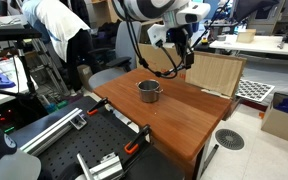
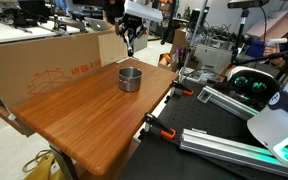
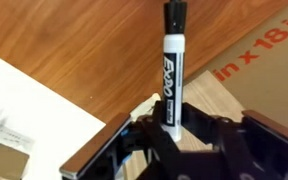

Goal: Put the marker in the pot

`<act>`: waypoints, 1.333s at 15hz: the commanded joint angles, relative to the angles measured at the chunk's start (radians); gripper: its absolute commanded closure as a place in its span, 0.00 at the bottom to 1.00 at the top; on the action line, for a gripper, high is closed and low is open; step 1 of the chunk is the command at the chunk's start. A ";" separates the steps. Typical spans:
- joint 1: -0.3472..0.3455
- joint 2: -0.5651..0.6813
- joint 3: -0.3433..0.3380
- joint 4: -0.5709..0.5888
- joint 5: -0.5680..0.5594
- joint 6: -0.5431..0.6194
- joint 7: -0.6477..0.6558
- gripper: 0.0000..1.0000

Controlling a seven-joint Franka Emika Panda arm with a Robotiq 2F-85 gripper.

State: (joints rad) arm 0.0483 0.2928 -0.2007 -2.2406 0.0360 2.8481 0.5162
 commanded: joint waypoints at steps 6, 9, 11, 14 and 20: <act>0.196 -0.079 -0.152 -0.198 -0.308 0.179 0.196 0.94; 0.299 -0.061 -0.253 -0.201 -0.481 0.183 0.335 0.94; 0.367 -0.045 -0.313 -0.192 -0.591 0.183 0.428 0.94; 0.464 -0.025 -0.384 -0.177 -0.732 0.170 0.563 0.94; 0.540 0.034 -0.401 -0.174 -0.794 0.157 0.665 0.94</act>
State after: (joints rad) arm 0.5541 0.2889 -0.5736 -2.4303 -0.7235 2.9980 1.1305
